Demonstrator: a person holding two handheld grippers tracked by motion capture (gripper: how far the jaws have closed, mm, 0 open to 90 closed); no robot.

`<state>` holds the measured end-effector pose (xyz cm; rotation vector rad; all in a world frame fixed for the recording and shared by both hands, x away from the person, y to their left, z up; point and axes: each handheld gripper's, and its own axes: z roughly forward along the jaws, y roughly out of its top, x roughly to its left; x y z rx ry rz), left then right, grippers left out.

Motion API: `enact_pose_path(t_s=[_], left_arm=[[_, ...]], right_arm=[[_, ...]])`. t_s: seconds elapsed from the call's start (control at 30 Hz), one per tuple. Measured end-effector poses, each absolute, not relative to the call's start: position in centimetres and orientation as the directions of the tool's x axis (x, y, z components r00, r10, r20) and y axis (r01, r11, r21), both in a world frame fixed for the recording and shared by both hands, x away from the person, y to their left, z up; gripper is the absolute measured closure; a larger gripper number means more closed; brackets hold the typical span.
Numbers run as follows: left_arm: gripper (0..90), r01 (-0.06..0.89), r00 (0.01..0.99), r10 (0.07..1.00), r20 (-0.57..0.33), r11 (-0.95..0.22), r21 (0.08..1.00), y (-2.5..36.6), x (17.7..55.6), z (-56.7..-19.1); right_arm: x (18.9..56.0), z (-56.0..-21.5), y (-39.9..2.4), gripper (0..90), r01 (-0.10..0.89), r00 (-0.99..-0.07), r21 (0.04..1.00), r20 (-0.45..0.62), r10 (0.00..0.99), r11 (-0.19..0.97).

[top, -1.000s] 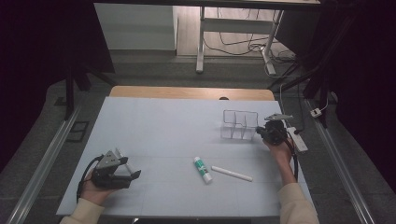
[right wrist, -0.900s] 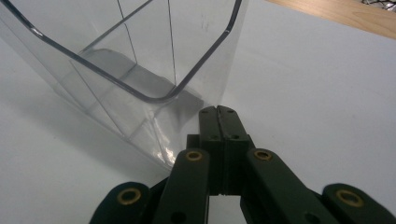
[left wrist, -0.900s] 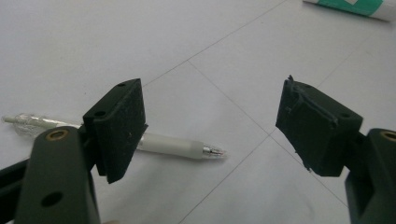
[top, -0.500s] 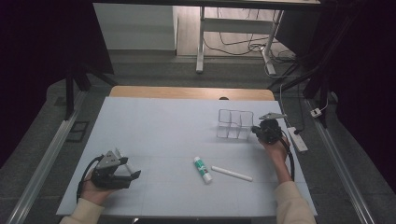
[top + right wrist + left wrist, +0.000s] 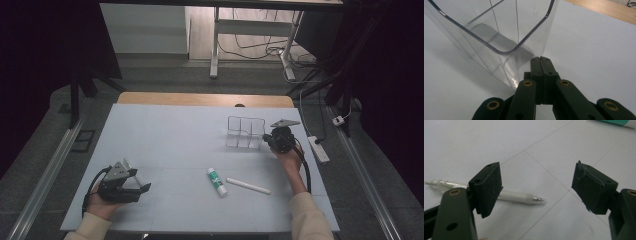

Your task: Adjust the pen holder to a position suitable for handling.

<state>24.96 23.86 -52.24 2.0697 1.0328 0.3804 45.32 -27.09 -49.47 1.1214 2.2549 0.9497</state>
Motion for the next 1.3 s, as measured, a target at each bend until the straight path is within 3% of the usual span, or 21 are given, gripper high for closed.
enact_pose_path(t_s=[1.3], left_arm=[[24.2, 0.545, 0.627, 0.776, -0.060, -0.383, 0.745, 23.7, 25.0, -52.4]], right_arm=[[45.8, -50.0, -23.5, 88.8, 0.481, -0.614, 0.732, -0.112, 0.781, 0.483]])
